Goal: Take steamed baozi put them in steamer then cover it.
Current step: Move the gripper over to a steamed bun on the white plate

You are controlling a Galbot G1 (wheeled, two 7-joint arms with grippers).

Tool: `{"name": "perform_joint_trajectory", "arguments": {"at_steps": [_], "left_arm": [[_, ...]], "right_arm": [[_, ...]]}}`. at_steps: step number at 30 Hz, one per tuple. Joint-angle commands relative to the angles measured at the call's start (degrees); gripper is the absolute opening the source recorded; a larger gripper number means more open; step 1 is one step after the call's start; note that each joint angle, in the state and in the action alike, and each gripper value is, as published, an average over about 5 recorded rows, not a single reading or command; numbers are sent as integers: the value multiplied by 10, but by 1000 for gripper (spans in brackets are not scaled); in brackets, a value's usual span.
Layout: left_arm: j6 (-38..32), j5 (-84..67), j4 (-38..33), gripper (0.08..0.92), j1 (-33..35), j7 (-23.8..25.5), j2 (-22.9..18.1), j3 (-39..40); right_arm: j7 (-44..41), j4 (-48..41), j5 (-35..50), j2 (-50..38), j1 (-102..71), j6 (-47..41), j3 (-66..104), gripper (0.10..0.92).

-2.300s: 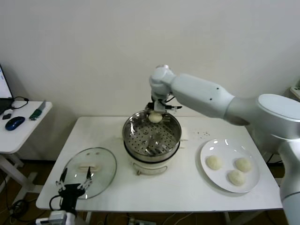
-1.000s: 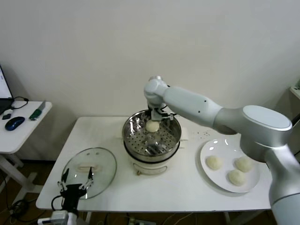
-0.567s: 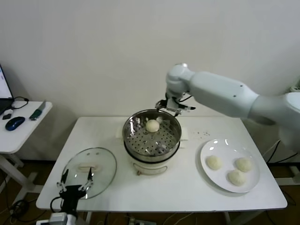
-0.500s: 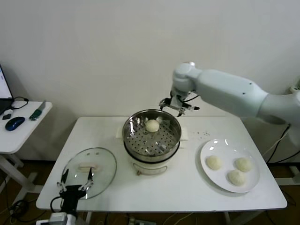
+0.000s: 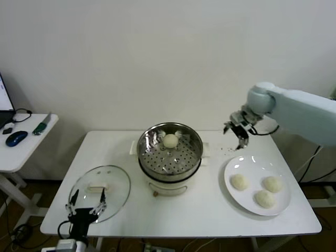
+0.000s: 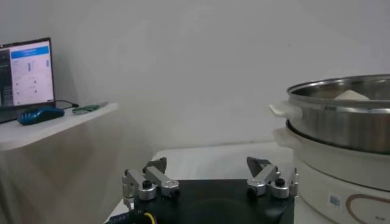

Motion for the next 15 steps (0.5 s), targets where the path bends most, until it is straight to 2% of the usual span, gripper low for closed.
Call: {"name": "perform_joint_trajectory", "arguments": {"at_steps": [1,15], "left_arm": [[1,3,-4,823,3,0,0,0],[0,12,-9,823,8,-1,6,-9]], "right_arm": [[-5,0,24,-91,-138,-76,53,823],[10,-52,-34,-46,-287,-68,185,823]]}}
